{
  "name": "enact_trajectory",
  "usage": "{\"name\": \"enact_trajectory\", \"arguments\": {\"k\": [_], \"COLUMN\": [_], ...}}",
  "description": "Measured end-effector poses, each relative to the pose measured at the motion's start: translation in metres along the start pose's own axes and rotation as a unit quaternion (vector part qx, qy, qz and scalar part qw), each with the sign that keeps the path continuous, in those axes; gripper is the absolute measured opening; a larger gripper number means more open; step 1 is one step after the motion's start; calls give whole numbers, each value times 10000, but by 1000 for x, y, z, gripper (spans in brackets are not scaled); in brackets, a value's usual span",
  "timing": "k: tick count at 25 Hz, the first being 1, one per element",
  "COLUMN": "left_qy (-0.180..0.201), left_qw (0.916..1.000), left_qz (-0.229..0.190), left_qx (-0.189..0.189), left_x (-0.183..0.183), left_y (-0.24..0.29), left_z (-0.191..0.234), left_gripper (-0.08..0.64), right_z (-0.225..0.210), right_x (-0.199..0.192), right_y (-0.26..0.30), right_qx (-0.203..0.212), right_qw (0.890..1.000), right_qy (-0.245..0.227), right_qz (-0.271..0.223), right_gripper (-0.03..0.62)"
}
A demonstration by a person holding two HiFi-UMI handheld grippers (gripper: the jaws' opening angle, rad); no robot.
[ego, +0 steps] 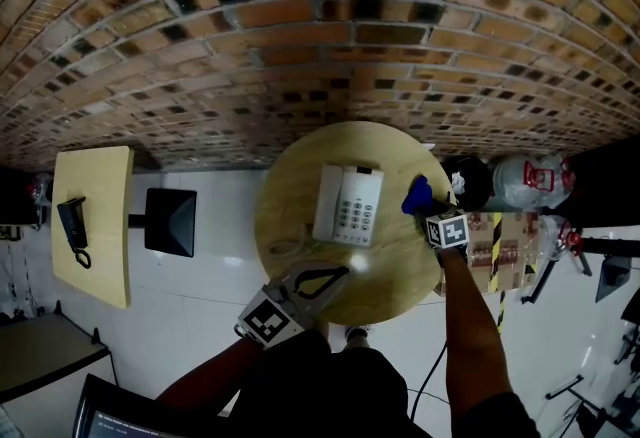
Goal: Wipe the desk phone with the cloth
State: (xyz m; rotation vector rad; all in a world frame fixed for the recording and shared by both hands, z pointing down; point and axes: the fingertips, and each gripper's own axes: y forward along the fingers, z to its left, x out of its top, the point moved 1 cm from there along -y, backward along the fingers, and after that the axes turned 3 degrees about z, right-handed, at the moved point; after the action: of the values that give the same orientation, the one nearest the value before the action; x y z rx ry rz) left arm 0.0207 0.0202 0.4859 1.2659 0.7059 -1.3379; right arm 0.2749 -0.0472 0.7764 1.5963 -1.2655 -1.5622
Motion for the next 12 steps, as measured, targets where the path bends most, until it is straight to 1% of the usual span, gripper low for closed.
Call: {"name": "enact_trajectory", "arguments": {"k": [4,5,6,7,8,10,12], "left_qy": [-157,-190,-205,-208,-197,-156,-125], "left_qw": [9999,9998,9998,9998,9998,9999,9999], "left_qz": [-32,-19,-2,4,-4,-48,-95], "left_qx": [46,49,46,43,43,51,63], "left_x": [-3,-5,-7,-8,-9,-8,-5], "left_y": [-4,-4,-5,-5,-5,-6,-7], "left_z": [4,5,5,5,5,5,5], "left_gripper": [0,0,0,0,0,0,0], "right_z": [-3,-3,-2,0,3,9,20], "right_x": [-1,0,1,2,4,10,22], "right_y": [7,8,8,9,9,7,2], "right_qx": [-185,-201,-192,-173,-150,-70,79], "right_qw": [9998,9997,9996,9995,9994,9996,9995], "right_qy": [-38,-75,-125,-184,-235,-267,-277], "right_qz": [108,132,160,183,187,99,-108], "right_gripper": [218,205,171,121,100,87,86]}}
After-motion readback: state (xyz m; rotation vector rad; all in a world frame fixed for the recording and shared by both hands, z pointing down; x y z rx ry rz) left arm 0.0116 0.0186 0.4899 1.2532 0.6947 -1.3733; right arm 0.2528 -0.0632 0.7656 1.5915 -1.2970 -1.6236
